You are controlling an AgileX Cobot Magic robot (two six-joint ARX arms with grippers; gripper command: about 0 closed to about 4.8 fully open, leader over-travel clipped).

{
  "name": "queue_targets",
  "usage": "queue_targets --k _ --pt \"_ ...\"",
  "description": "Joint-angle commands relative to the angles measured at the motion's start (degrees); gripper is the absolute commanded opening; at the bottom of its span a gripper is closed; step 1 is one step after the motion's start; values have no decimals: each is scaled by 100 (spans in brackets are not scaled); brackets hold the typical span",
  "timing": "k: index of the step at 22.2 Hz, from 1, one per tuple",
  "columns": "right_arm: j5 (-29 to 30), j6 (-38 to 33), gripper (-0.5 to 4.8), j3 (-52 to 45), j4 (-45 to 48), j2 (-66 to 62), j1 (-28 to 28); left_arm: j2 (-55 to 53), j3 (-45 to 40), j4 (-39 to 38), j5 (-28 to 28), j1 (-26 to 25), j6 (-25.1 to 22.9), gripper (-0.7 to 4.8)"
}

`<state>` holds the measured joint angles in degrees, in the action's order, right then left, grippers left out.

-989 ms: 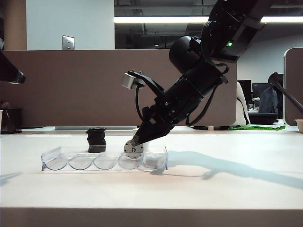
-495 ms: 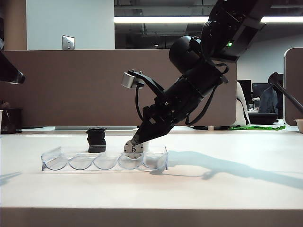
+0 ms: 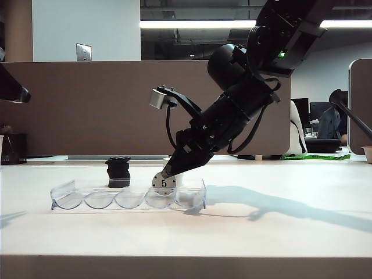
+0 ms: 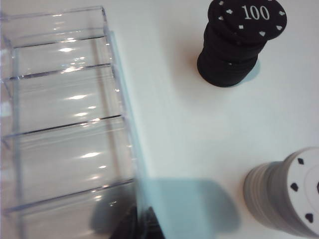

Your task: Pick up the chip in the box and place it on the pile of chips with the same color.

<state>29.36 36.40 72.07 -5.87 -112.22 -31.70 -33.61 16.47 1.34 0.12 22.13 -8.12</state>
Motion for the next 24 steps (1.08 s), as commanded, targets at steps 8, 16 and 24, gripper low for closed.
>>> queue_targets --k 8,16,24 --pt "39 0 -1 26 61 15 -4 9 17 48 -13 2 0 30" --pt "146 -44 -1 28 39 232 -42 9 17 44 -13 2 0 30" --pt "210 -1917 -1 33 739 813 20 7 17 44 -13 2 0 30"
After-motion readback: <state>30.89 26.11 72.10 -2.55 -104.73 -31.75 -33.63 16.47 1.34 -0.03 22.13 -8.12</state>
